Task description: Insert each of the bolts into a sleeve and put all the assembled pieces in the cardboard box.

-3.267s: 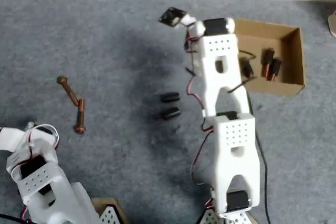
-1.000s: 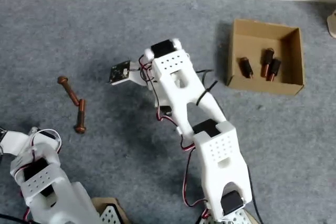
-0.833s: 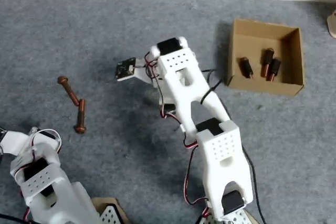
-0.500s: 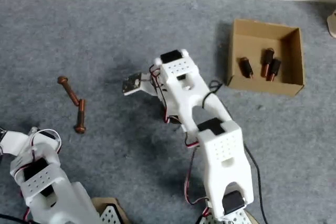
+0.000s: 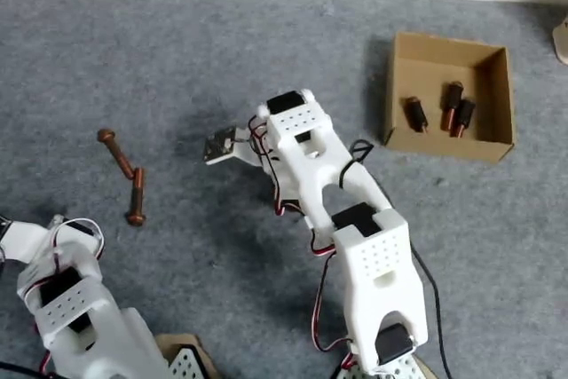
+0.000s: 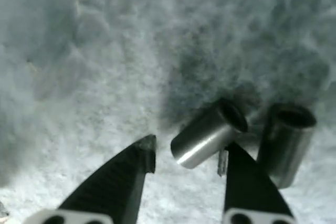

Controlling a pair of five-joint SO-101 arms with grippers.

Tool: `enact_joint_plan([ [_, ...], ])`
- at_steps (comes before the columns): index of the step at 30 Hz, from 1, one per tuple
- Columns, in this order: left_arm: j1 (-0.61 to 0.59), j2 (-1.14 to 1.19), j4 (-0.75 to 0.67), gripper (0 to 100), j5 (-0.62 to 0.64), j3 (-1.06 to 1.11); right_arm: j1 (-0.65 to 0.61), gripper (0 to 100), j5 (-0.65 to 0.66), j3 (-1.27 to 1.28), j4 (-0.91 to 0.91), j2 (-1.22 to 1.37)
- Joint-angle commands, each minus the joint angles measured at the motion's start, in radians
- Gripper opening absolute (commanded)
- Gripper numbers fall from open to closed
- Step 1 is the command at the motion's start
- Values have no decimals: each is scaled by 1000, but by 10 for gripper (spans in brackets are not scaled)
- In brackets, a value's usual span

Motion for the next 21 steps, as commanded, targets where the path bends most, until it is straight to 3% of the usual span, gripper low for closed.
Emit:
enact_joint_plan([
  [1, -2, -18, -17, 87, -3, -8, -25, 184, -87, -90, -15, 10],
  [8, -4, -18, -17, 87, -5, -8, -25, 184, -361, -186, -110, 13],
  [14, -7, -18, -17, 87, -8, -8, -22, 181, -516, -137, -213, 42],
  [21, -7, -18, -17, 87, -8, -8, -1, 181, -542, -134, -213, 82],
])
